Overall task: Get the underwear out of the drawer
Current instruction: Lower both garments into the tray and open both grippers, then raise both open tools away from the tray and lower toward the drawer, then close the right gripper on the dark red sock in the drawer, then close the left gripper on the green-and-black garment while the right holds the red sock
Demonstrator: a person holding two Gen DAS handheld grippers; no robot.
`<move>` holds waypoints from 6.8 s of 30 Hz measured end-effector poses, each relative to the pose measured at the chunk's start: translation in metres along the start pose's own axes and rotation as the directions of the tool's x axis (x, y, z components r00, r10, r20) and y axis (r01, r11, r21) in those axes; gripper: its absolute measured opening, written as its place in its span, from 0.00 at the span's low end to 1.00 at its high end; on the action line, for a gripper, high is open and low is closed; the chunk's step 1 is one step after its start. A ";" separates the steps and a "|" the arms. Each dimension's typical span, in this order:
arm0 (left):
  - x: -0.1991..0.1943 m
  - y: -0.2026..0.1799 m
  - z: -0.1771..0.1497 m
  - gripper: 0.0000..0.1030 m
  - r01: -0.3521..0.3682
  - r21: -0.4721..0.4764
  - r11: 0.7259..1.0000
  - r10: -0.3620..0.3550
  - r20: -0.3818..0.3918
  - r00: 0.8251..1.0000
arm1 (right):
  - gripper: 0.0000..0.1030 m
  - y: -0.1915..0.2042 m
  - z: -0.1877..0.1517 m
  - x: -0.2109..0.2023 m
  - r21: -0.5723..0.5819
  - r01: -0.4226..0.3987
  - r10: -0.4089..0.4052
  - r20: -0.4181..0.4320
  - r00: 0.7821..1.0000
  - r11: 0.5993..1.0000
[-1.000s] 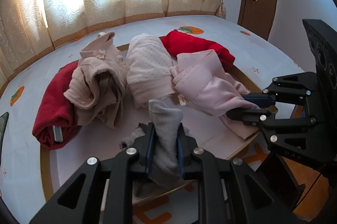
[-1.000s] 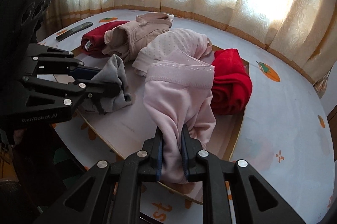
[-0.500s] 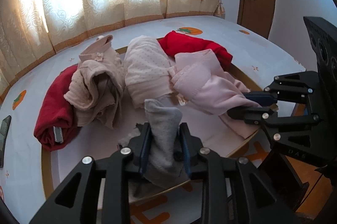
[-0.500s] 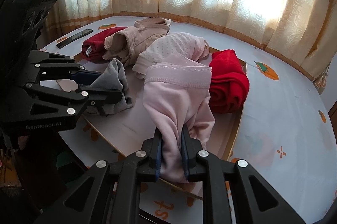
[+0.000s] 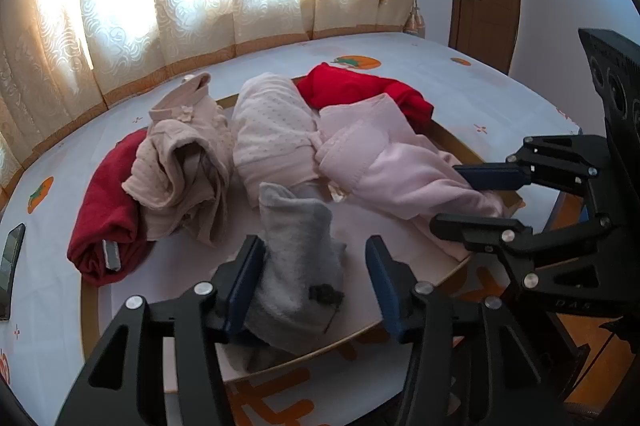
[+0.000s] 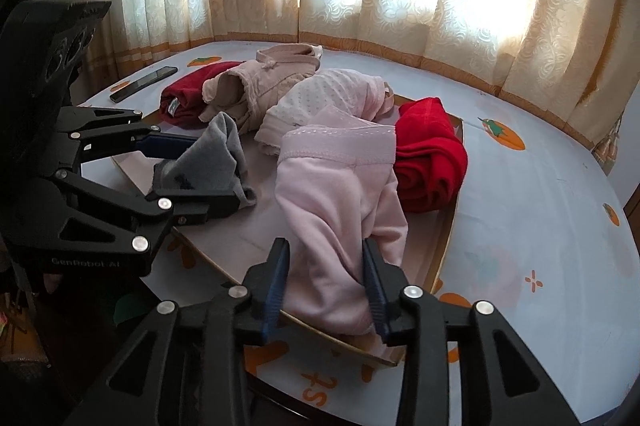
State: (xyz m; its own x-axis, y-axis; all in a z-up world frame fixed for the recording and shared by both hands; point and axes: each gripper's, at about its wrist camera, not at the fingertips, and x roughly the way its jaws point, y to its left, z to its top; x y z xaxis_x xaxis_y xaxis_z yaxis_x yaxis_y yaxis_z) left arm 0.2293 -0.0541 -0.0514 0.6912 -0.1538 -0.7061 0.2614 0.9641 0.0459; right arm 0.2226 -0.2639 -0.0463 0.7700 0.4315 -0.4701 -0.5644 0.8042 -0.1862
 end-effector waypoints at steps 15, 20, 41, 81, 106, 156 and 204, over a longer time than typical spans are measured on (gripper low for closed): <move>-0.018 -0.007 -0.008 0.76 -0.025 -0.005 1.000 0.025 0.064 0.998 | 0.57 0.005 -0.003 -0.019 0.022 0.013 -0.015 0.071 0.997 1.000; -0.028 -0.004 -0.010 0.84 -0.039 -0.029 0.999 0.042 0.115 0.992 | 0.59 0.001 -0.005 -0.025 0.048 0.021 -0.025 0.098 0.995 0.999; -0.049 -0.014 -0.025 0.98 -0.052 -0.044 0.998 0.059 0.160 0.985 | 0.69 0.022 -0.028 -0.053 0.073 -0.006 -0.004 0.138 0.990 0.997; -0.060 -0.017 -0.155 0.99 -0.107 -0.028 0.994 0.107 -0.020 0.994 | 0.72 0.052 -0.116 -0.049 -0.068 -0.072 0.063 -0.126 0.990 0.995; -0.044 -0.013 -0.162 0.99 -0.115 -0.005 0.993 0.115 -0.075 0.991 | 0.53 0.050 -0.144 -0.041 -0.225 -0.275 0.107 -0.560 0.821 0.935; 0.021 -0.041 -0.151 0.99 -0.003 0.191 0.982 0.071 -0.349 0.934 | 0.36 0.041 -0.153 0.036 -0.030 -0.212 0.167 -0.513 0.842 0.977; -0.014 -0.069 -0.167 0.43 -0.038 0.151 0.988 0.059 -0.136 0.989 | 0.09 0.051 -0.145 -0.011 -0.092 -0.206 0.172 -0.287 0.942 0.974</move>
State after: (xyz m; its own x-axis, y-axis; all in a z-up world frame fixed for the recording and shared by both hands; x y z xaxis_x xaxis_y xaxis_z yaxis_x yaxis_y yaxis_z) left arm 0.0889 -0.0828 -0.1622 0.6076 -0.0660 -0.7915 0.3334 0.9257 0.1788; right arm 0.1418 -0.2866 -0.1758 0.5429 0.4281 -0.7225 -0.7360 0.6569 -0.1638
